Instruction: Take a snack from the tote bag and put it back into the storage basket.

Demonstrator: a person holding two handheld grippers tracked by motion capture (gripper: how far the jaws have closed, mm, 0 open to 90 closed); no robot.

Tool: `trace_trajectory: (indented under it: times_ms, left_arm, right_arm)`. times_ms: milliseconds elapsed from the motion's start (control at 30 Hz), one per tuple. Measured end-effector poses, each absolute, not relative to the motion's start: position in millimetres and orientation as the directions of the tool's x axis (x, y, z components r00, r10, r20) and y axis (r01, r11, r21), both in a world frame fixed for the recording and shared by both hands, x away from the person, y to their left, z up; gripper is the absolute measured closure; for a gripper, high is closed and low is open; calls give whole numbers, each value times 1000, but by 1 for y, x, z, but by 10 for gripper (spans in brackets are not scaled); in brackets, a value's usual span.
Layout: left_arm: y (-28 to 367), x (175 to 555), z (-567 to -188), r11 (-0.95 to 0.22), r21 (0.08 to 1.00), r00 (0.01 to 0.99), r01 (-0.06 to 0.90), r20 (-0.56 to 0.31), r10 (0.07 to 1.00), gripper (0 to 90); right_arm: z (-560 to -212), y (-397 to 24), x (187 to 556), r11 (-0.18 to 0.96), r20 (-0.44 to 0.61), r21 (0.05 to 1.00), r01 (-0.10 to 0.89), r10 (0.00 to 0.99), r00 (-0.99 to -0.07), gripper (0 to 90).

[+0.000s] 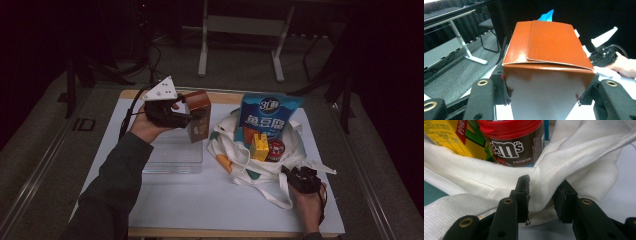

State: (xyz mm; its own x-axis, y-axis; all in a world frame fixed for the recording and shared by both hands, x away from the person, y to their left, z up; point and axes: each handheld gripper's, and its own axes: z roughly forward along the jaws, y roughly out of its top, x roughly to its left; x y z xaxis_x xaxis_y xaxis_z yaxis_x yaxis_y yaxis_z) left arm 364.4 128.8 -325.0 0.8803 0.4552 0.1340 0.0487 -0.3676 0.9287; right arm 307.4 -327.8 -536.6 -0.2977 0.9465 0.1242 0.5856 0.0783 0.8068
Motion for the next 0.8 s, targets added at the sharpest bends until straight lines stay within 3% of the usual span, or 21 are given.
trace_trajectory:
  times_ms: [800]
  left_arm:
    - [155,356,-334,-447,891,891,76,140,431,428]
  right_arm:
    - [-537,-328,307,78,125,807,586,947,-297,669]
